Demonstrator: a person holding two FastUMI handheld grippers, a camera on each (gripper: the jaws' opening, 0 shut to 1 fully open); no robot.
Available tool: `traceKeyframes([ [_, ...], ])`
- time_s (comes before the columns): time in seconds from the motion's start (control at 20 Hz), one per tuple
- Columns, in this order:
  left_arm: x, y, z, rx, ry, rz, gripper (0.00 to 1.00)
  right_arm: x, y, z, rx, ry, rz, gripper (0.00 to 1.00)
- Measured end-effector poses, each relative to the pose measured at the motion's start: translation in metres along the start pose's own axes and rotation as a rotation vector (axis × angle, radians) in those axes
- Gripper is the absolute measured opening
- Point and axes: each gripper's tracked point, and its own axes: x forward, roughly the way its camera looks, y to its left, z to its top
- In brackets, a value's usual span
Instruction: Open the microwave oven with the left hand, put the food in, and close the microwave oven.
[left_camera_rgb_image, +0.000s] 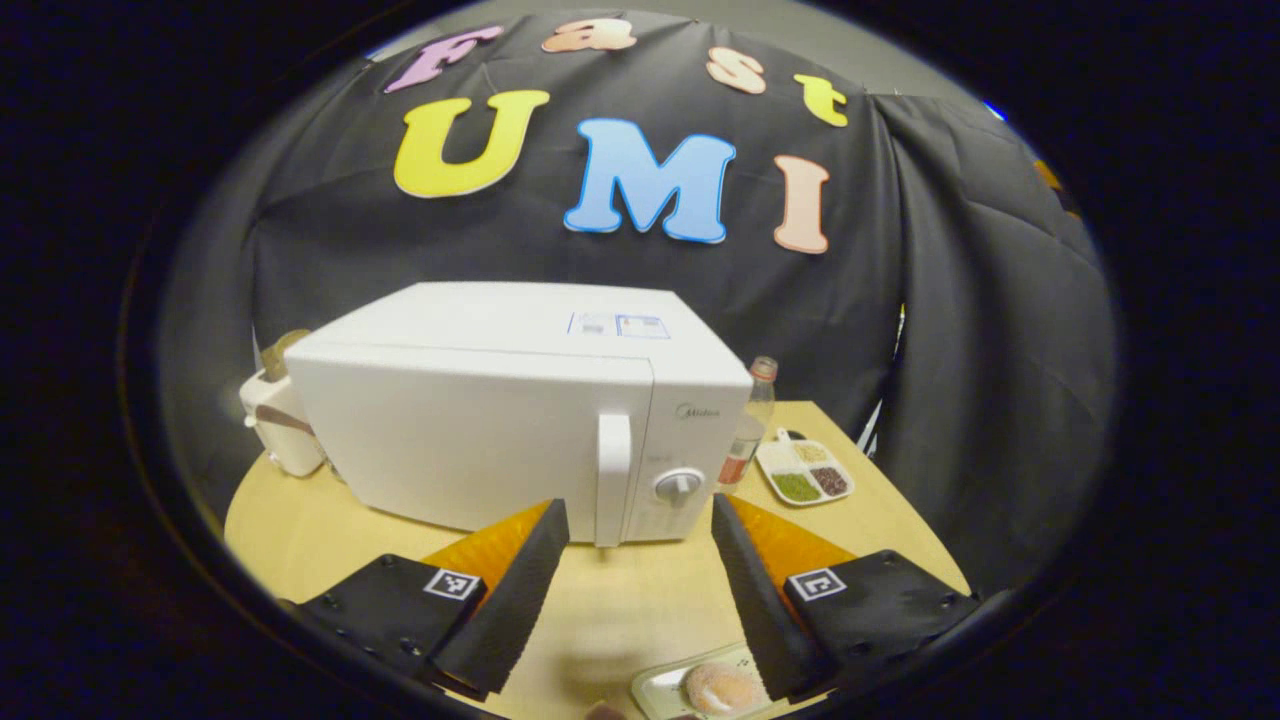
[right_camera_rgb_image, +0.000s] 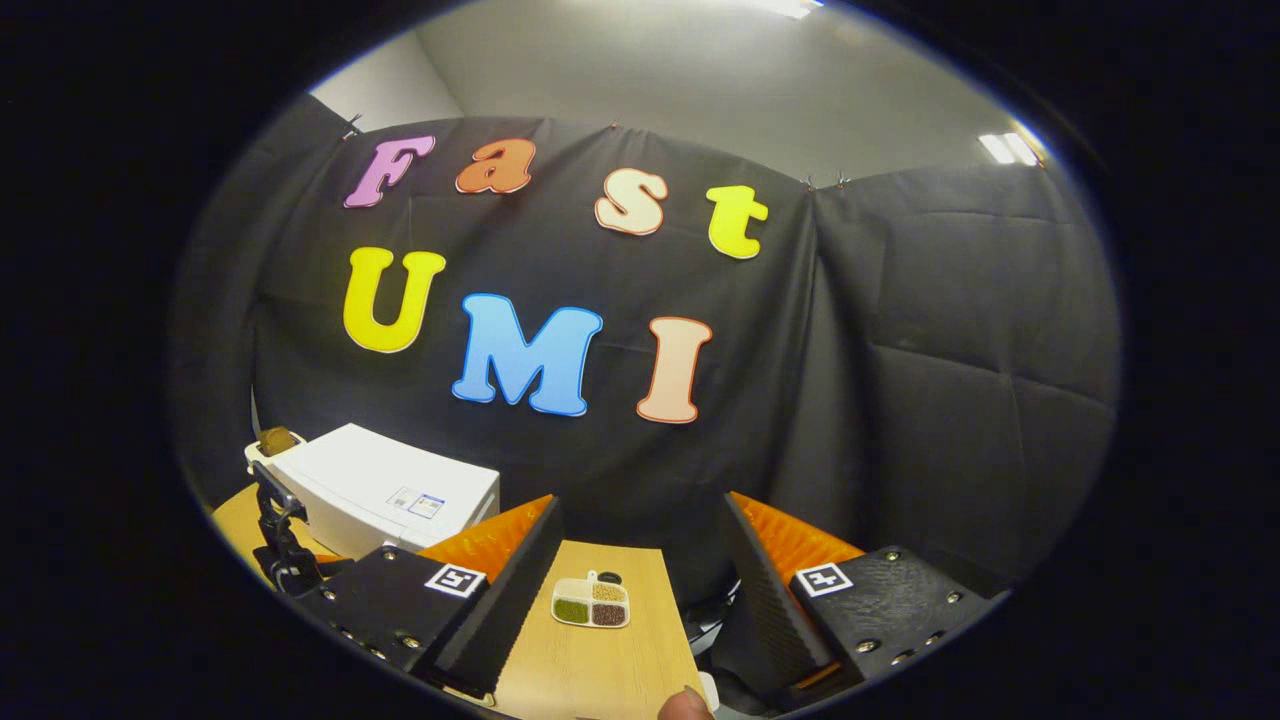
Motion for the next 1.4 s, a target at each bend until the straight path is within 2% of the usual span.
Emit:
traceKeyframes([
  [0.05, 0.012, 0.006, -0.008, -0.017, 0.016, 0.0, 1.0, 0.001, 0.001, -0.005, -0.015, 0.017, -0.009, 0.97],
  [0.1, 0.022, 0.01, -0.015, -0.037, 0.032, -0.003, 0.91, 0.001, 0.003, -0.008, -0.026, 0.031, -0.014, 0.97],
  [0.25, 0.049, 0.02, -0.026, -0.061, 0.066, -0.001, 0.89, 0.005, 0.008, -0.011, -0.032, 0.062, -0.028, 0.96],
  [0.3, 0.056, 0.022, -0.028, -0.055, 0.073, 0.0, 0.87, 0.005, 0.009, -0.012, -0.026, 0.066, -0.032, 0.96],
  [0.35, 0.063, 0.022, -0.028, -0.047, 0.077, -0.002, 0.91, 0.004, 0.01, -0.011, -0.021, 0.069, -0.035, 0.96],
  [0.4, 0.07, 0.021, -0.03, -0.038, 0.079, -0.01, 0.82, 0.004, 0.011, -0.013, -0.021, 0.074, -0.037, 0.96],
  [0.5, 0.082, 0.021, -0.026, -0.012, 0.077, -0.015, 0.8, 0.002, 0.01, -0.016, -0.029, 0.082, -0.042, 0.96],
  [0.55, 0.086, 0.021, -0.025, 0.001, 0.072, -0.017, 0.83, 0.002, 0.011, -0.017, -0.027, 0.086, -0.043, 0.96],
  [0.7, 0.094, 0.022, -0.021, 0.023, 0.074, -0.021, 0.61, -0.002, 0.015, -0.019, -0.009, 0.09, -0.03, 0.95],
  [0.8, 0.094, 0.021, -0.017, 0.031, 0.075, -0.008, 0.41, -0.004, 0.017, -0.019, -0.009, 0.086, -0.026, 0.95],
  [0.9, 0.093, 0.02, -0.02, 0.063, 0.08, 0.011, 0.33, -0.008, 0.02, -0.022, -0.014, 0.088, -0.02, 0.95],
  [1.05, 0.096, 0.02, -0.019, 0.099, 0.051, 0.003, 0.29, -0.016, 0.026, -0.025, 0.004, 0.094, -0.002, 0.95],
  [1.15, 0.091, 0.021, -0.02, 0.111, 0.062, -0.014, 0.2, -0.022, 0.03, -0.028, 0.02, 0.095, 0.013, 0.95],
  [1.25, 0.094, 0.021, -0.022, 0.125, 0.071, -0.025, 0.19, -0.029, 0.036, -0.032, 0.032, 0.094, 0.033, 0.95],
  [1.3, 0.092, 0.021, -0.022, 0.13, 0.072, -0.025, 0.14, -0.033, 0.038, -0.033, 0.039, 0.092, 0.046, 0.95],
  [1.4, 0.092, 0.021, -0.022, 0.142, 0.072, -0.022, 0.16, -0.044, 0.04, -0.034, 0.058, 0.079, 0.075, 0.96],
])
